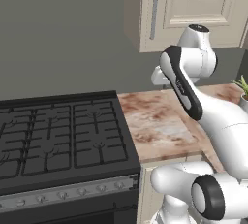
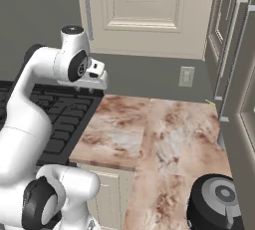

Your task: Move the mustard and shaker from the cabinet to the dining counter.

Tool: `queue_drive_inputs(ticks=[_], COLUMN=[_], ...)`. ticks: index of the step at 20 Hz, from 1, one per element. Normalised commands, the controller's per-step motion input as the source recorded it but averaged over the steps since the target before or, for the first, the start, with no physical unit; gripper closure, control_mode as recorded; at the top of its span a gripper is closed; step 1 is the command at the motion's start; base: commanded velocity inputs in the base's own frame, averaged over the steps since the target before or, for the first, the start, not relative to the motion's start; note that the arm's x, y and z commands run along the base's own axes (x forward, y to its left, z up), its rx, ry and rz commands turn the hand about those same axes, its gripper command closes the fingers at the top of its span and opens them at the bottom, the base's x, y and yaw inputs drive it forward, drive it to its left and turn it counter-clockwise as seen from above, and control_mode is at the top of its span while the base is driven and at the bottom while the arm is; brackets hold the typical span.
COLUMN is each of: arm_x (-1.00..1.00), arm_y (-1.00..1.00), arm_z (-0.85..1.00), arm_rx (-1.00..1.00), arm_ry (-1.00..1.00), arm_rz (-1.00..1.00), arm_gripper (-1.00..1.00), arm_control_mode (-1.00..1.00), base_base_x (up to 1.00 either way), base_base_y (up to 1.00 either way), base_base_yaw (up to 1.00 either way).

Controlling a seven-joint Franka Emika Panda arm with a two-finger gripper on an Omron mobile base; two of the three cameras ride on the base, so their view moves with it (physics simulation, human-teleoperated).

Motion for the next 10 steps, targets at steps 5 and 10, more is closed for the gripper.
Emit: queue_drive_inputs(ticks=[5,10], arm_x=[-0.27,-0.71], arm_y=[0.01,0.12], arm_z=[-0.01,0.08], arm_rx=[0.00,-0.02], arm_ry=[-0.05,-0.33], arm_rz=[0.00,0.02], arm_gripper=[-1.00,-1.00], arm_control_mode=[-1.00,-1.00], base_base_x=[0.00,0.00], base_base_y=[0.00,0.00], base_base_yaw=[0.00,0.00])
